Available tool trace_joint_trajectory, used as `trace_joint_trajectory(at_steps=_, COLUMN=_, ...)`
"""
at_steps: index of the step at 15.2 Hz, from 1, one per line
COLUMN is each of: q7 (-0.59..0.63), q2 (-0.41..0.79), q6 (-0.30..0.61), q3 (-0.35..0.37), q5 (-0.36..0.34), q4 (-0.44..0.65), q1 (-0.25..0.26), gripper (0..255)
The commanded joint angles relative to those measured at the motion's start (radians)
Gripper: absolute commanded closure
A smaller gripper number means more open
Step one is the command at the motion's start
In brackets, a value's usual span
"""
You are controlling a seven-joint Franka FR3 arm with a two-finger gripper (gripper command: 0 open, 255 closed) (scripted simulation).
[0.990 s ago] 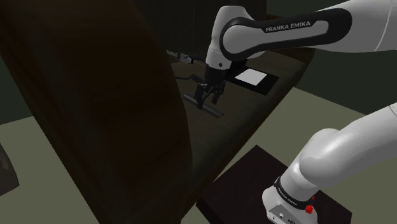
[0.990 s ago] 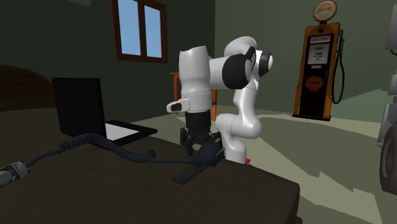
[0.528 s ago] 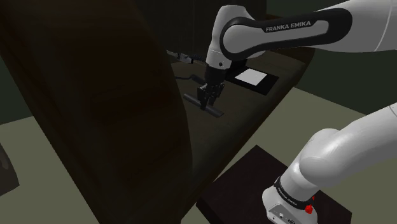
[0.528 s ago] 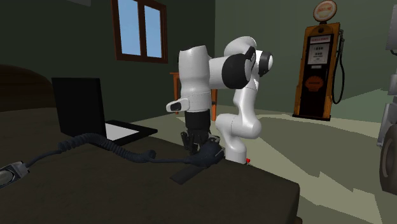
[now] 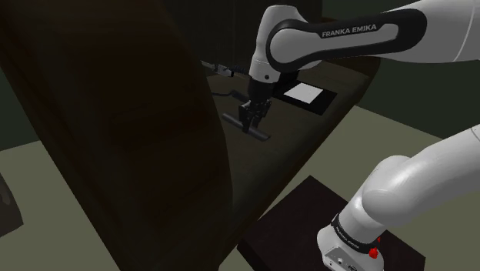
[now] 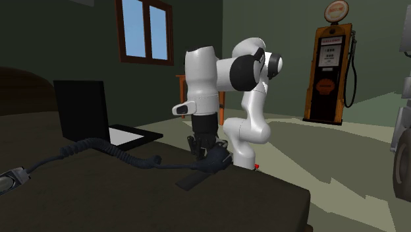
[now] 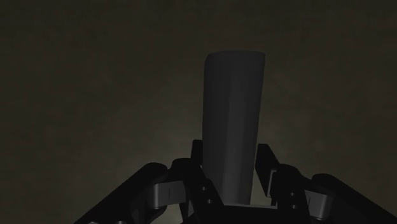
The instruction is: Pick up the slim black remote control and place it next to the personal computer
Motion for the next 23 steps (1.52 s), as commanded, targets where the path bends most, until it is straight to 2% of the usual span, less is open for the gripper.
trace_joint_trajectory(at_steps=1, q7=0.002, q2=-0.003, q6=-0.020, q3=-0.001, q5=0.000, q4=0.015, q1=0.001, gripper=255)
trace_joint_trajectory(at_steps=23, q7=0.027, q2=-0.001, q6=-0.315, q3=-0.022, q5=-0.019, q4=0.312, q1=-0.008, gripper=255)
